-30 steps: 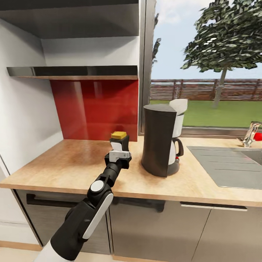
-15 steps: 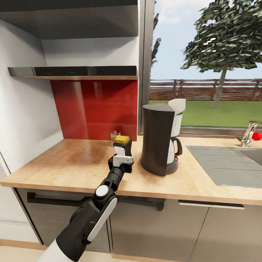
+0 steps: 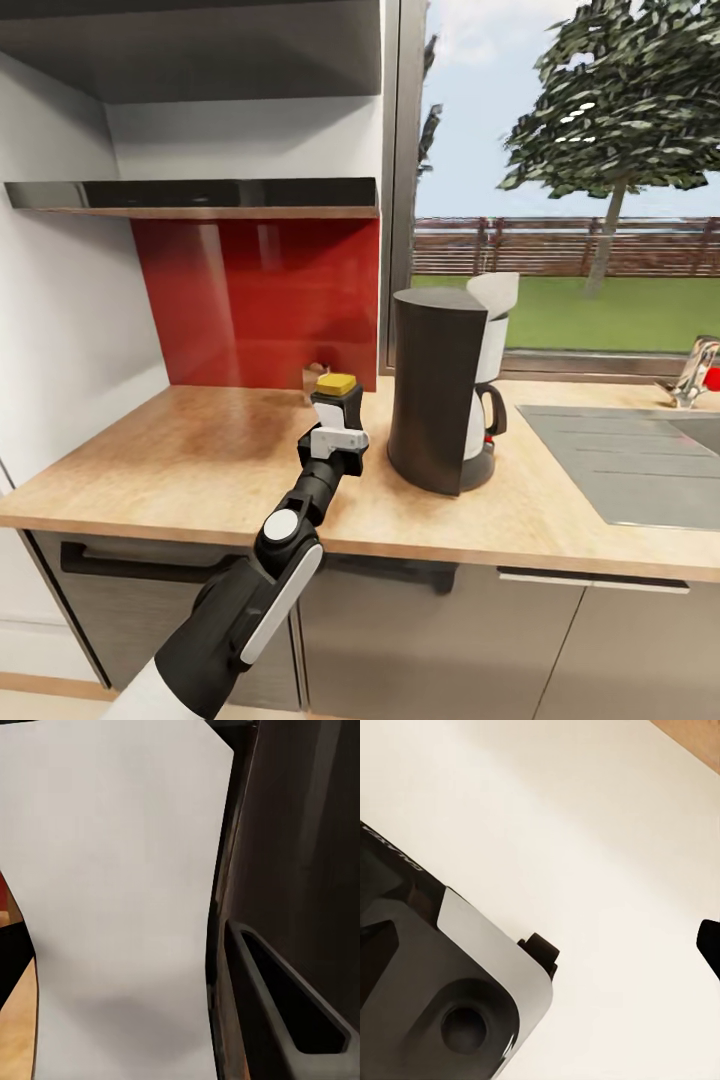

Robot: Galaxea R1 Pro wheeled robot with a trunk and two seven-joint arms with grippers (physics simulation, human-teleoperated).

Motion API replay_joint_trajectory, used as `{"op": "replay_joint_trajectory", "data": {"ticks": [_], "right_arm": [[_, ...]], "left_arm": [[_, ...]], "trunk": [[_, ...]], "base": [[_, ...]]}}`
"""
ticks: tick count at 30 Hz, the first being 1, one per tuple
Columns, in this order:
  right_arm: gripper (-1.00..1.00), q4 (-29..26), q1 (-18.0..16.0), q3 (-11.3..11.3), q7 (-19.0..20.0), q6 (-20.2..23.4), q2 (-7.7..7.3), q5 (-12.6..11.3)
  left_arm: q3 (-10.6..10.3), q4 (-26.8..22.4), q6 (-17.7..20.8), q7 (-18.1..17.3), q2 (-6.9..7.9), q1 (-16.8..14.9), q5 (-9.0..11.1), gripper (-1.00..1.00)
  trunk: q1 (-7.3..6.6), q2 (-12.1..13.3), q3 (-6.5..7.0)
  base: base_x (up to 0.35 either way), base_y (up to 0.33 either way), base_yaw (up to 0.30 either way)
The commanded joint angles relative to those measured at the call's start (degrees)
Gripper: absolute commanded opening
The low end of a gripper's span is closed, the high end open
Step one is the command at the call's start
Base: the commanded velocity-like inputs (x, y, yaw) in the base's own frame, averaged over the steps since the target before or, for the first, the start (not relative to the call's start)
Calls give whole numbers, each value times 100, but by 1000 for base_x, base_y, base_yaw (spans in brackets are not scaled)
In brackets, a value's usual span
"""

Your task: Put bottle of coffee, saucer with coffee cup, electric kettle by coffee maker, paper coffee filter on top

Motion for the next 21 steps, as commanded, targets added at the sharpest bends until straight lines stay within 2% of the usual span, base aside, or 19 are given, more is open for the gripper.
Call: {"op": "replay_joint_trajectory", "data": {"ticks": [1,9,21], "right_arm": [[100,8,-8,43,29,-18,0,-60],[100,8,-5,43,29,-19,0,-60],[100,8,-5,43,29,-21,0,-57]], "left_arm": [[-11,-8,25,38,2,-6,28,-100],[-11,-8,25,38,2,-6,28,-100],[-11,-8,25,38,6,-6,28,-100]], "trunk": [[1,-4,-7],[1,-4,-7],[1,-4,-7]], "base": [[42,0,0],[10,-94,0],[0,-20,0]]}}
